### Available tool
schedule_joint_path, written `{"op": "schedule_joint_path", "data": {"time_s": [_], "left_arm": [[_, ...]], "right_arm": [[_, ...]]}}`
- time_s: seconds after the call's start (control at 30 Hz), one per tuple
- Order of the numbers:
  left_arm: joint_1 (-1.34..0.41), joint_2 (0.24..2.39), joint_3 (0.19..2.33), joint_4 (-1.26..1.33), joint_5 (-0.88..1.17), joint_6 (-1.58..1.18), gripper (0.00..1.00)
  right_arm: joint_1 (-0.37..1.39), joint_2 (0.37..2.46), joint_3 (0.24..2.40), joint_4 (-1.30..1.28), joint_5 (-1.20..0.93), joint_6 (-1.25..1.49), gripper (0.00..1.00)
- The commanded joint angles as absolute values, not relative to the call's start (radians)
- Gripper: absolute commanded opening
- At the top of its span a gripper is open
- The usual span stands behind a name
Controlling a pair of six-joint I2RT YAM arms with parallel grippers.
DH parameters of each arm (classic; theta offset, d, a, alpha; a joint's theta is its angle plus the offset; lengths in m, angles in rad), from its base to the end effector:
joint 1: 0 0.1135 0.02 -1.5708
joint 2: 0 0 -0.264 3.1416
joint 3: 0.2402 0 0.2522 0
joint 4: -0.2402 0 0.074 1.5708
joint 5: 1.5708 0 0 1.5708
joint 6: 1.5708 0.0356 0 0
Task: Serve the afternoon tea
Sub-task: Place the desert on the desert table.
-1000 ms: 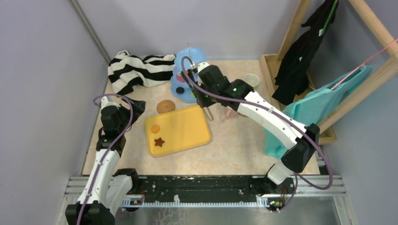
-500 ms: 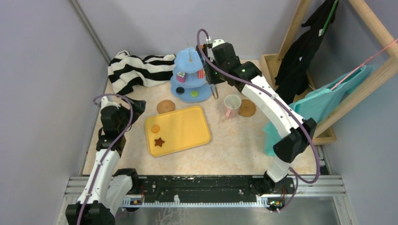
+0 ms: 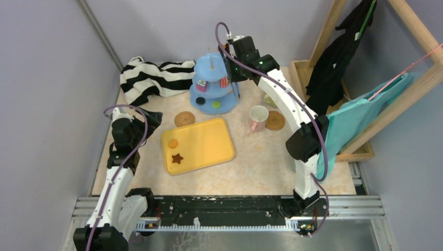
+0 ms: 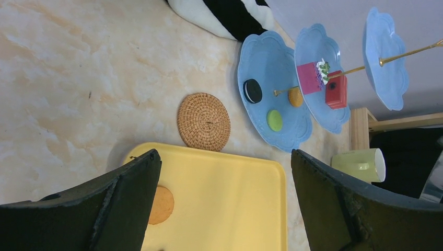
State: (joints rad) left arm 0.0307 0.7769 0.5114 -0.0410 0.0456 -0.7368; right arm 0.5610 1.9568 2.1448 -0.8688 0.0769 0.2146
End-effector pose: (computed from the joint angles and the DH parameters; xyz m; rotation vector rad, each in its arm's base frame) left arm 0.1883 0.0042 0.2591 -0.6858 1.7838 -0.5248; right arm 0.3689 0.2285 0.3939 -0.3501 2.2430 0.3285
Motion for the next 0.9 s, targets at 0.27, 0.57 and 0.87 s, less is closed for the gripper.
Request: {"op": "schedule_joint_path", "data": {"time_s": [0.27, 0.57, 0.87], "left_arm": [[0.045, 0.782, 0.506, 0.000, 0.073, -0.739, 0.99], [0.047, 0.789, 0.509, 0.002, 0.080, -0.739, 0.99], [0.050, 0.793, 0.507, 0.006, 0.090, -0.741, 0.99]], "right_arm": [[0.531, 2.057, 2.338, -0.911, -0.012, 0.196, 0.00], [0.529, 2.096, 2.360, -0.932, -0.026, 0.198, 0.00], [0.526, 2.122, 2.383, -0.967, -0.041, 0.202, 0.00]]}}
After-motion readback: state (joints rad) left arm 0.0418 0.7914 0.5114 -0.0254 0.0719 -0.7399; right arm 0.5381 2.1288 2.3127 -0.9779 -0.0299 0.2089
